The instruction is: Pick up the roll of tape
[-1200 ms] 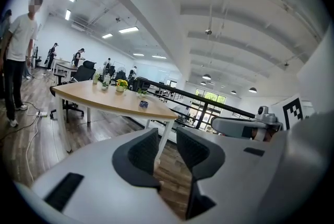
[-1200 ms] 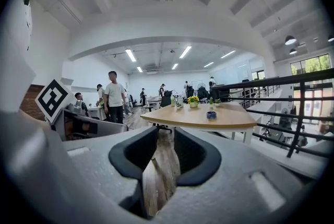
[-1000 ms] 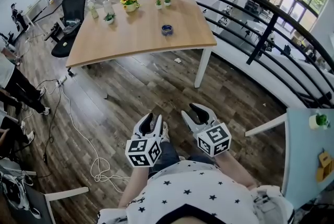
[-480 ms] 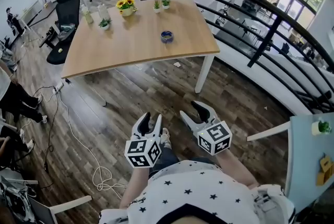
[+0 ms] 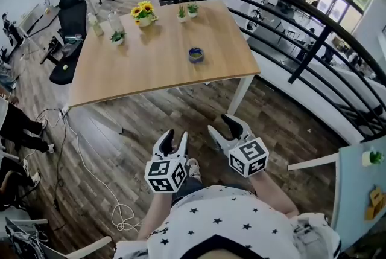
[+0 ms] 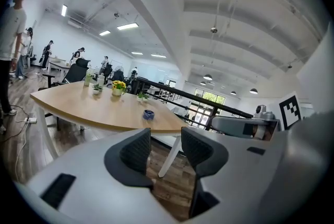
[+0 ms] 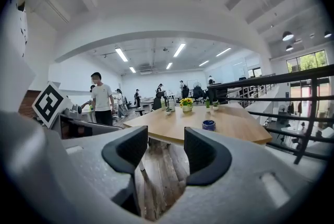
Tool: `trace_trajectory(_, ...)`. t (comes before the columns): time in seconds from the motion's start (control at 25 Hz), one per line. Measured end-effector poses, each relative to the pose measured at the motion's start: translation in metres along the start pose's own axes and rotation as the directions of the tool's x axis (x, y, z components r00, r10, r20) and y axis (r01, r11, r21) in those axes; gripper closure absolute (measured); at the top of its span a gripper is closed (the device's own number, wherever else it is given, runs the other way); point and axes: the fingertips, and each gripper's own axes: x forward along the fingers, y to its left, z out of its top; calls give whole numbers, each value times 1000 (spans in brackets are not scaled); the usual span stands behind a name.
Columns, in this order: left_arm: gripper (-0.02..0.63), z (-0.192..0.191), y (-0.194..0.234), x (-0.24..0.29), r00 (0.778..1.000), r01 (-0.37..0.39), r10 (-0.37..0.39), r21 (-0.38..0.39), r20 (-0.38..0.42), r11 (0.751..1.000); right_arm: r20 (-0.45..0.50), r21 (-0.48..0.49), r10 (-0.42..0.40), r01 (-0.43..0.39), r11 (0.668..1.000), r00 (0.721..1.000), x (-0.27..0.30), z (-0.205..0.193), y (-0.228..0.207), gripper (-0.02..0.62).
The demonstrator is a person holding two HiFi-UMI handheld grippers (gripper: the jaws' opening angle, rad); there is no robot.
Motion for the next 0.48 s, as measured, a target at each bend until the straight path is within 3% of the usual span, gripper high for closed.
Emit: trace_trajectory(0.48,445,40,49,64,999,37,-37,9,-37,999,-25,-5,-38,37,999,999,78,24,-28,368)
